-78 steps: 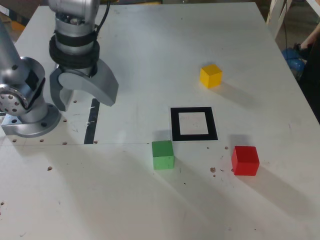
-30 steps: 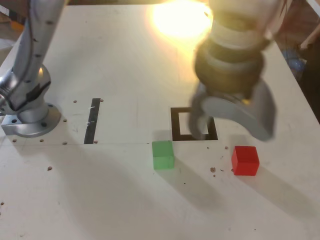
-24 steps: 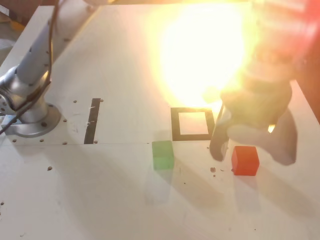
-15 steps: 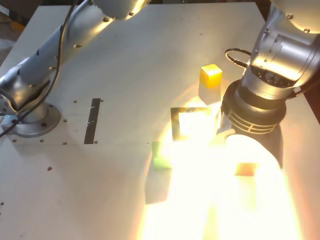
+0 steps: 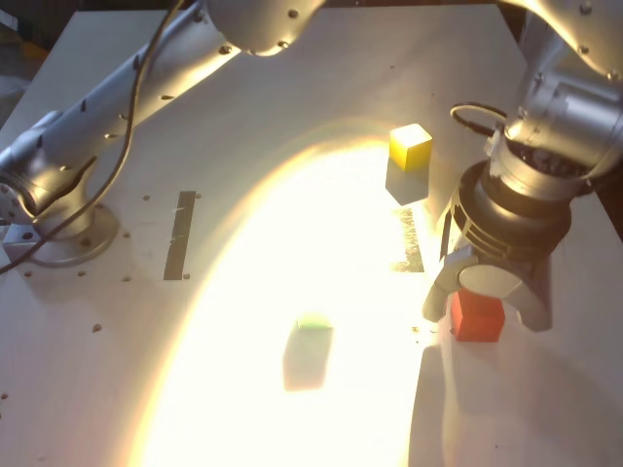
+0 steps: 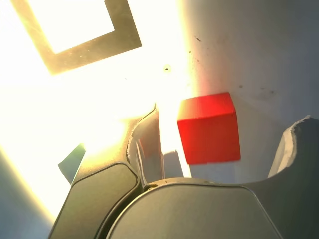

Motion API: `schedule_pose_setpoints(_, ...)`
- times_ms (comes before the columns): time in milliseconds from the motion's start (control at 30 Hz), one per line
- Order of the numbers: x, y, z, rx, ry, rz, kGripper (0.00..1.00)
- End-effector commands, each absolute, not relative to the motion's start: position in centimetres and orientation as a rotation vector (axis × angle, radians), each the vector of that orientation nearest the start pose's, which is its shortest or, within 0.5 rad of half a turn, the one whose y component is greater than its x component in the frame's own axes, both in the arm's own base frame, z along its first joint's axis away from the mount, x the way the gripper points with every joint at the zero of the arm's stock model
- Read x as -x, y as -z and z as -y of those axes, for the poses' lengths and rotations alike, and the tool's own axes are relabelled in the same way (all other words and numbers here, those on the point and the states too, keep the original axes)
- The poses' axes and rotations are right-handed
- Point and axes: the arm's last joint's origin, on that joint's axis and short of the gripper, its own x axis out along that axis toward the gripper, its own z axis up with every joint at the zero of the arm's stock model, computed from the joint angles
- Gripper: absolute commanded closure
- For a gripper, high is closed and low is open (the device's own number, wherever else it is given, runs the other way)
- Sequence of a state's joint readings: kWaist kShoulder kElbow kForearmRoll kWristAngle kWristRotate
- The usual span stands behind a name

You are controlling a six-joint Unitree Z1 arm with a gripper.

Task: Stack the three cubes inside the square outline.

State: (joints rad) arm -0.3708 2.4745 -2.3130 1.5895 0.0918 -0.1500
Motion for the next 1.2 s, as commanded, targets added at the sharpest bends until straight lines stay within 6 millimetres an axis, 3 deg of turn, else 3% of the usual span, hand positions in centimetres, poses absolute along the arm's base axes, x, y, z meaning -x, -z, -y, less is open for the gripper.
schedule_pose_setpoints(0, -44.9, -21.9, 16.6, -0.281, 0.075, -1.727, 0.22)
schedule_pose_setpoints(233, -45.2, -21.2, 16.5, -0.279, 0.071, -1.734, 0.47)
schedule_pose_setpoints(433, -45.4, -20.8, 16.5, -0.269, 0.076, -1.738, 0.54)
schedule_pose_setpoints(667, -45.6, -20.6, 16.6, -0.256, 0.086, -1.719, 0.76)
schedule_pose_setpoints(833, -45.5, -21.0, 16.5, -0.259, 0.094, -1.718, 0.81)
schedule_pose_setpoints(967, -44.8, -22.5, 15.7, -0.273, 0.097, -1.722, 0.81)
schedule_pose_setpoints(1167, -41.5, -27.3, 12.1, -0.298, 0.045, -1.713, 0.81)
